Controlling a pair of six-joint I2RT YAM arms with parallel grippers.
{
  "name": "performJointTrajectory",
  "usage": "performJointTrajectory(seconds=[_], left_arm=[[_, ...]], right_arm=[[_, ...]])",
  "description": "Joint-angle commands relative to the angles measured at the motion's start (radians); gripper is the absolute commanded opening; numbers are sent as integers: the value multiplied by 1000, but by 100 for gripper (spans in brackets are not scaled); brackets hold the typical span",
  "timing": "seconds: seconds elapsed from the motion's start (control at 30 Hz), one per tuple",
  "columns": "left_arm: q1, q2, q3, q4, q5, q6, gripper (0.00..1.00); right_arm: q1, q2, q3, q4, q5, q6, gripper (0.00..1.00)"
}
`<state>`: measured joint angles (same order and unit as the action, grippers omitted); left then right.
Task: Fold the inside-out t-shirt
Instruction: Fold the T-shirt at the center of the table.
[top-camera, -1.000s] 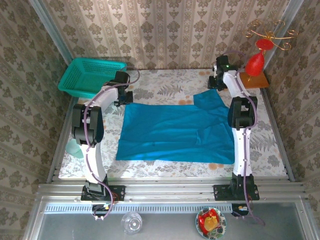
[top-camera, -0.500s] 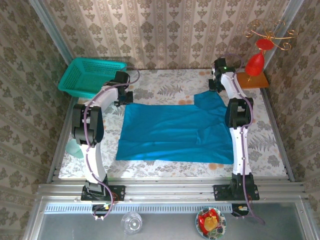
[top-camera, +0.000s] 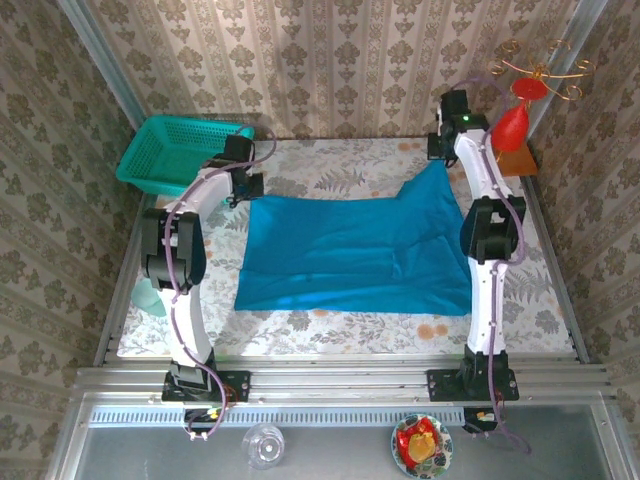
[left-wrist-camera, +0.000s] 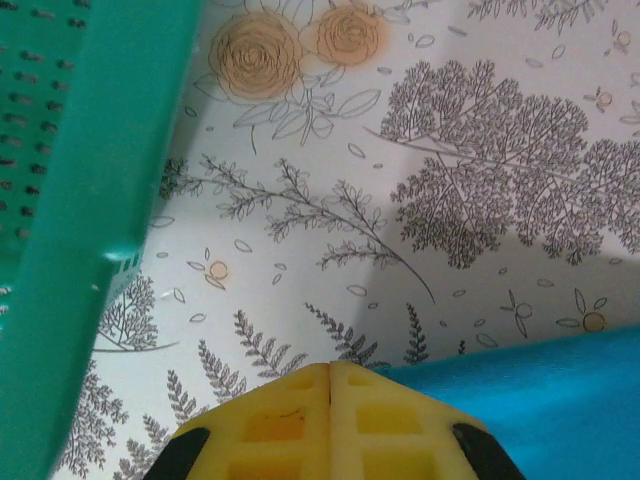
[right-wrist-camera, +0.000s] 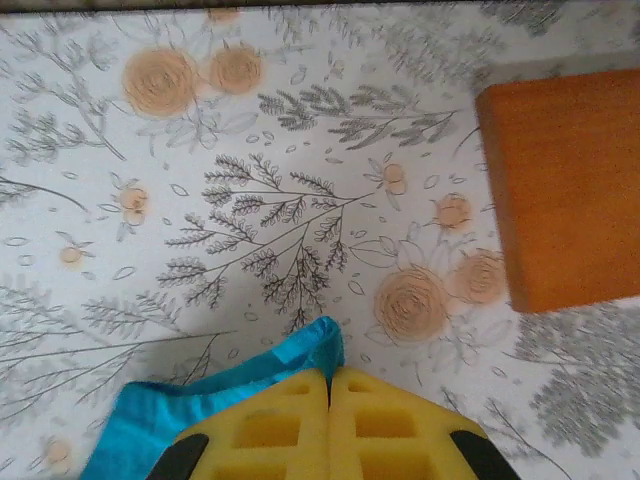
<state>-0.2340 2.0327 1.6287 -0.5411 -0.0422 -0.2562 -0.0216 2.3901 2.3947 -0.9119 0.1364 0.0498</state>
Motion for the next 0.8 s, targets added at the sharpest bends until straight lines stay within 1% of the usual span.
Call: performJointTrajectory(seconds=[0.0,0.13,0.2,0.33,0.6,0.77], left_arm=[[5,-81,-39,44,22,26,0],[8,-138,-114,86,39,34,0],[13,-185,-171,117,52,29,0],[28,-282,-296,180,81,8,0],[68,-430,-510,258,134,-31,0],[75,-518,-628,311,150,-49,0]], right_arm=[[2,-126,-127,31,7,32,0],[4,-305,-363,89,-11,71,0],[3,-407,-492,121,-12,93,0],[-1,-572,-697,145,-2,125,0],[-50,-814,-996,164,7,192,0],[-87,-924,-1152,197,-23,218,0]])
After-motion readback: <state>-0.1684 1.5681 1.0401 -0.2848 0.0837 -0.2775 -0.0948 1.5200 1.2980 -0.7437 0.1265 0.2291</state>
